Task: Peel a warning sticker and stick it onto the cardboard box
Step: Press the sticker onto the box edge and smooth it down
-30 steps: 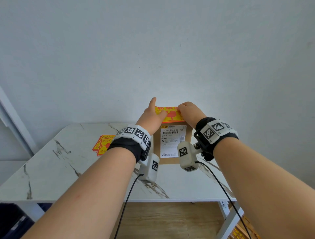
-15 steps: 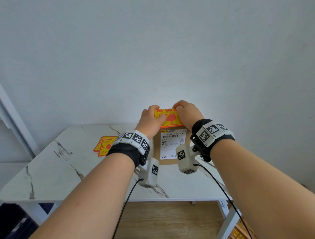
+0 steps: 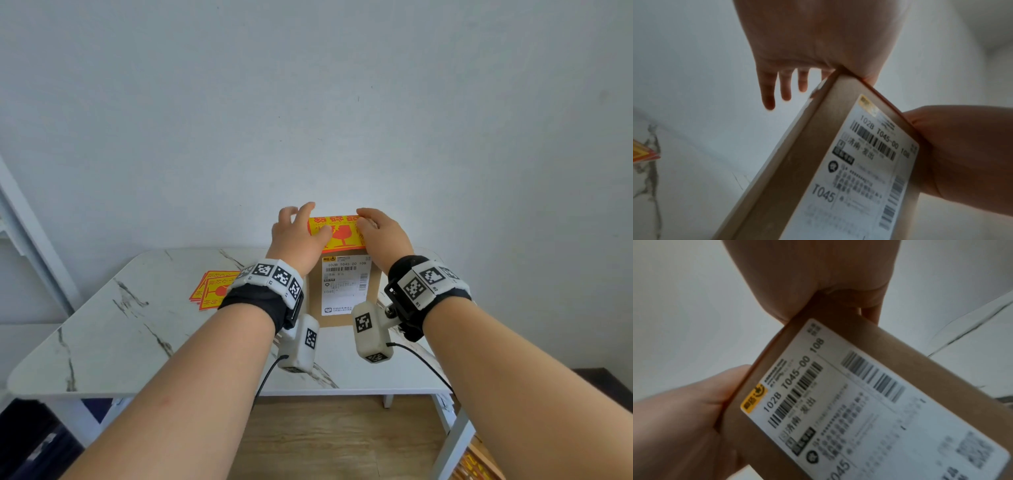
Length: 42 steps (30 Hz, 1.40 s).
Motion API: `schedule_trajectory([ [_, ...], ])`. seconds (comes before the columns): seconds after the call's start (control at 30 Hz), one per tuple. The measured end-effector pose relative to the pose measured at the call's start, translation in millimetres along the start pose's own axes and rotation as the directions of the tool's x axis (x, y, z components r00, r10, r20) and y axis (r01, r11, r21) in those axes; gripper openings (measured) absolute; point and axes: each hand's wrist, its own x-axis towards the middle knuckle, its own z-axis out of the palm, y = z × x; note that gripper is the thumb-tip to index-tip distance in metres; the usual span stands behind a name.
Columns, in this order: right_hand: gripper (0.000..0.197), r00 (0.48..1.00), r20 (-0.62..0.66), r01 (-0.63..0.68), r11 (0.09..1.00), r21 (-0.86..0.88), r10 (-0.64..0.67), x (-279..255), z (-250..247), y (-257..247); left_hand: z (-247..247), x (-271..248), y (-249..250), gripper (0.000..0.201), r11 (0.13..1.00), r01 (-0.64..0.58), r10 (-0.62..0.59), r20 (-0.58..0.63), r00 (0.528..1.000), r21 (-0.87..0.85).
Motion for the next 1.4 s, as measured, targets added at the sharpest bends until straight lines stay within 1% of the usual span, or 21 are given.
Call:
schedule_trajectory([
  [0.07, 0.036, 0.999, -0.032, 0.018, 0.999, 0.042, -0.017, -5, -1, 4, 1, -3, 3, 0.039, 0.984, -0.130, 0.138, -0.063, 0.988, 0.125],
  [0.1, 0.036, 0.999, -0.037, 0.026, 0.997, 0.067, -0.024, -7, -2, 5, 1, -4, 4, 0.037, 0.972, -0.171, 0.184, -0.072, 0.980, 0.162],
  [0.13, 0.036, 0.999, -0.038, 0.034, 0.996, 0.088, -0.030, -10, -2, 6, 2, -4, 4, 0.036, 0.966, -0.188, 0.203, -0.073, 0.976, 0.175],
  [0.23, 0.041, 0.999, -0.014, 0.048, 0.992, 0.115, -0.047, -18, -1, 11, 5, -5, 4, 0.040, 0.972, -0.180, 0.187, -0.036, 0.982, 0.149],
  [0.33, 0.047, 0.998, 0.025, 0.051, 0.989, 0.136, -0.055, -23, 1, 16, 8, -10, 2, 0.046, 0.983, -0.154, 0.150, 0.047, 0.988, 0.100],
  [0.4, 0.047, 0.998, 0.029, 0.046, 0.985, 0.166, -0.051, -25, 2, 19, 11, -15, 2, 0.053, 0.989, -0.126, 0.120, 0.081, 0.990, 0.075],
  [0.5, 0.045, 0.999, 0.035, 0.033, 0.978, 0.206, -0.041, -25, 3, 18, 11, -17, 2, 0.067, 0.991, -0.110, 0.101, 0.108, 0.989, 0.082],
  [0.57, 0.046, 0.999, 0.038, 0.023, 0.971, 0.236, -0.032, -26, 4, 18, 9, -17, 0, 0.071, 0.987, -0.121, 0.108, 0.118, 0.987, 0.106],
  [0.7, 0.045, 1.000, 0.016, 0.012, 0.962, 0.272, -0.017, -26, 5, 20, 7, -19, -1, 0.072, 0.964, -0.191, 0.170, 0.123, 0.978, 0.188],
  [0.9, 0.045, 1.000, 0.015, -0.008, 0.957, 0.289, 0.004, -26, 6, 19, 4, -21, -1, 0.074, 0.939, -0.224, 0.189, 0.151, 0.970, 0.263],
  [0.97, 0.045, 1.000, 0.013, -0.005, 0.957, 0.291, 0.002, -28, 5, 18, 2, -21, 0, 0.080, 0.960, -0.190, 0.155, 0.175, 0.972, 0.207],
  [1.07, 0.050, 0.999, 0.028, -0.044, 0.948, 0.314, 0.037, -30, 6, 17, 2, -23, 2, 0.094, 0.998, -0.049, 0.042, 0.201, 0.979, 0.034],
  [1.1, 0.049, 0.998, 0.032, -0.061, 0.943, 0.326, 0.054, -30, 6, 17, 2, -24, 2, 0.096, 1.000, -0.013, 0.016, 0.209, 0.978, -0.017],
  [1.13, 0.045, 0.997, 0.036, -0.071, 0.942, 0.329, 0.062, -31, 6, 16, 1, -26, 3, 0.096, 0.997, 0.016, 0.000, 0.216, 0.976, -0.071],
  [1.2, 0.033, 0.998, 0.028, -0.063, 0.944, 0.325, 0.058, -31, 7, 15, -2, -29, 4, 0.086, 0.982, 0.069, -0.026, 0.238, 0.971, -0.177],
  [1.23, 0.032, 0.998, 0.024, -0.064, 0.947, 0.315, 0.060, -30, 8, 16, -3, -30, 4, 0.078, 0.971, 0.094, -0.037, 0.251, 0.967, -0.219],
  [1.3, 0.038, 0.996, 0.025, -0.086, 0.957, 0.278, 0.083, -29, 9, 16, -6, -33, 2, 0.065, 0.956, 0.111, -0.038, 0.263, 0.964, -0.270],
  [1.33, 0.042, 0.995, 0.024, -0.096, 0.958, 0.270, 0.093, -30, 8, 14, -7, -36, 2, 0.062, 0.953, 0.106, -0.032, 0.254, 0.967, -0.283],
  [1.4, 0.045, 0.995, 0.020, -0.102, 0.942, 0.321, 0.101, -32, 6, 9, -8, -38, -2, 0.063, 0.932, 0.122, -0.047, 0.219, 0.975, -0.341],
])
